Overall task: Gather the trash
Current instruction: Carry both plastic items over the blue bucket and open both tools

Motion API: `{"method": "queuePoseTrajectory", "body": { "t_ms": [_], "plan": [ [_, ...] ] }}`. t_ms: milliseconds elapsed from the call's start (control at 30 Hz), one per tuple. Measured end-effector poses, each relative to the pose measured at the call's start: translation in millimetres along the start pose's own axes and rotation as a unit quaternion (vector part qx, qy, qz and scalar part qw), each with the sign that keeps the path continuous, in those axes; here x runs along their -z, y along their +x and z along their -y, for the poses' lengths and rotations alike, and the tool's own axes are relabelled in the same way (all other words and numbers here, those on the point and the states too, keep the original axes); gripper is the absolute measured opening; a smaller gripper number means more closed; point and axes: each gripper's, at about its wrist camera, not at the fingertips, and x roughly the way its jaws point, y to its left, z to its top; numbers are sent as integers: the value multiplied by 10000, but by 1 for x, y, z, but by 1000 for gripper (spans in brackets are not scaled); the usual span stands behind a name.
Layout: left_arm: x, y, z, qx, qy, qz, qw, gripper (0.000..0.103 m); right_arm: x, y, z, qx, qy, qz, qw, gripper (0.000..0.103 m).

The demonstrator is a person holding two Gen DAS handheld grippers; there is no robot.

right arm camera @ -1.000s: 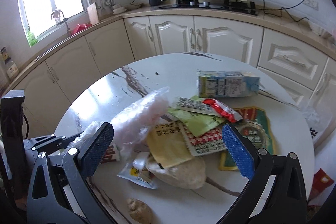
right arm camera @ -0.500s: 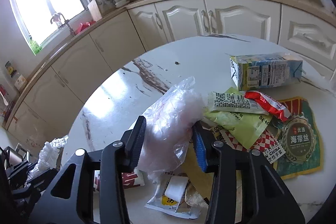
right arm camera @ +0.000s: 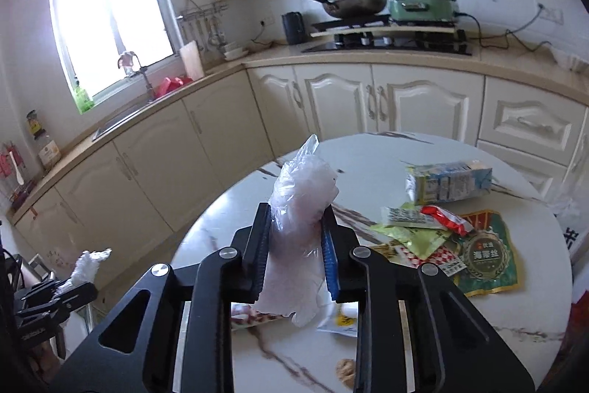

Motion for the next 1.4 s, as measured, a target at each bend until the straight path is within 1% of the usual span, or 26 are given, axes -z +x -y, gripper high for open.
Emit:
{"method": "queuePoseTrajectory", "body": {
  "t_ms": [133, 200, 267, 367, 433, 467, 533, 567, 700, 800, 867, 933, 1000, 1033, 1100, 1133, 1167, 1200, 1233, 1267, 1333, 1400],
  "plan": [
    [17, -34, -43, -395, -295, 48, 9988, 24, 7, 1, -83, -813, -411, -37, 9958, 25],
    [29, -48, -67, -632, -440, 21, 9970, 24, 17, 13, -123, -1116, -614, -154, 9917, 25],
    [43, -56, -89, -862, -611, -91, 9944, 24, 34, 35, -163, -1418, -788, -406, 9859, 25],
    [62, -53, -126, -1123, -856, -356, 9893, 24, 68, 75, -207, -1629, -981, -828, 9783, 25],
    [81, -45, -147, -1337, -961, -598, 9845, 24, 94, 105, -227, -1640, -1126, -1116, 9736, 25],
    [89, -39, -155, -1367, -1003, -714, 9829, 24, 108, 123, -236, -1601, -1209, -1295, 9711, 25],
    [106, -19, -172, -1299, -1183, -1018, 9792, 24, 139, 156, -245, -1535, -1274, -1632, 9662, 25],
    [110, -10, -179, -1276, -1237, -1127, 9776, 24, 156, 177, -247, -1447, -1292, -1865, 9631, 25],
    [149, 43, -209, -1155, -1386, -1790, 9672, 24, 222, 254, -235, -1190, -1231, -2688, 9479, 25],
    [173, 81, -228, -1100, -1507, -2235, 9567, 24, 257, 300, -224, -1079, -1083, -3090, 9387, 25],
    [183, 104, -236, -1069, -1550, -2436, 9514, 24, 275, 329, -215, -1066, -890, -3323, 9329, 25],
    [190, 125, -240, -1117, -1493, -2659, 9458, 24, 286, 351, -212, -1020, -892, -3403, 9305, 26],
    [192, 141, -244, -1018, -1538, -2726, 9443, 25, 290, 368, -212, -1023, -912, -3393, 9307, 27],
    [193, 149, -248, -1002, -1588, -2779, 9421, 28, 293, 376, -210, -1092, -885, -3403, 9297, 31],
    [194, 162, -252, -1157, -1588, -2867, 9377, 31, 296, 389, -204, -1045, -799, -3464, 9288, 33],
    [194, 165, -254, -1195, -1591, -2881, 9367, 36, 295, 391, -202, -1030, -781, -3446, 9298, 34],
    [194, 169, -254, -1215, -1583, -2920, 9354, 42, 297, 394, -202, -1004, -763, -3441, 9304, 40],
    [190, 176, -248, -1229, -1581, -2953, 9342, 46, 299, 396, -202, -980, -755, -3440, 9308, 48],
    [191, 177, -248, -1257, -1593, -2957, 9335, 54, 299, 396, -200, -953, -751, -3402, 9325, 53],
    [190, 177, -247, -1285, -1621, -2921, 9338, 58, 299, 395, -198, -993, -727, -3370, 9334, 60],
    [183, 178, -252, -1297, -1688, -2875, 9338, 61, 296, 392, -196, -946, -720, -3364, 9342, 60],
    [177, 173, -249, -1324, -1752, -2872, 9324, 61, 287, 382, -194, -862, -719, -3286, 9378, 61]
  ]
}}
